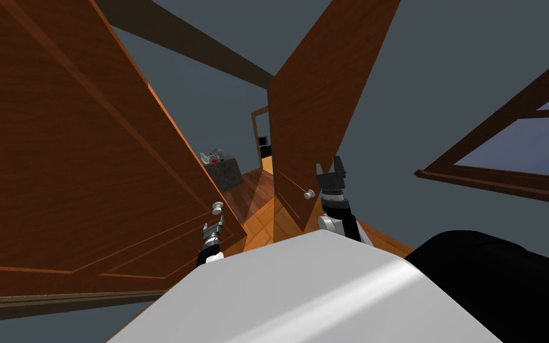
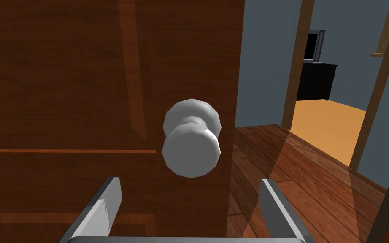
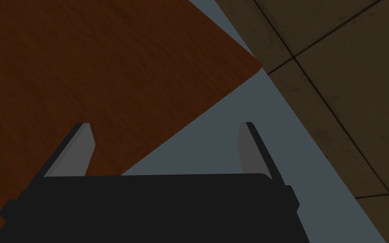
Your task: Pull the door open
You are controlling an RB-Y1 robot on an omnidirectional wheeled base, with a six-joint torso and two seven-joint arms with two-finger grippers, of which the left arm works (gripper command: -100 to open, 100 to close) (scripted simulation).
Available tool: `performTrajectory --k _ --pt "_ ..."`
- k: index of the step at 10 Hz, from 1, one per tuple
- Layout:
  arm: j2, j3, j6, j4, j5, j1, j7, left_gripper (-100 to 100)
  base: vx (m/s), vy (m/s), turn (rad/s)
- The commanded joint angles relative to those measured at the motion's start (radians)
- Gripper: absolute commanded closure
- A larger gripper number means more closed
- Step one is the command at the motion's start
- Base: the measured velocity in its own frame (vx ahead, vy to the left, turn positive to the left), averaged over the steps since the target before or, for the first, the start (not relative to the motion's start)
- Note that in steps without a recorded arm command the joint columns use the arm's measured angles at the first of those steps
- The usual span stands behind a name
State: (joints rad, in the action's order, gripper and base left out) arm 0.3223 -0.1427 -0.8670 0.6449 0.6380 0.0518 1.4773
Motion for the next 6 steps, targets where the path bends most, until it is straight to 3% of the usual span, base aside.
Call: performTrajectory --k 1,5,6 --pt "-0.001 0.004 -0.01 -0.008 0.001 -0.001 0.002 -100 0.192 0.063 -0.05" --pt "-0.002 0.009 -0.025 -0.02 0.002 -0.003 0.007 -100 0.172 0.069 -0.041" --pt "-0.002 0.009 -0.025 -0.02 0.002 -0.003 0.007 100 -0.011 0.0 0.014"
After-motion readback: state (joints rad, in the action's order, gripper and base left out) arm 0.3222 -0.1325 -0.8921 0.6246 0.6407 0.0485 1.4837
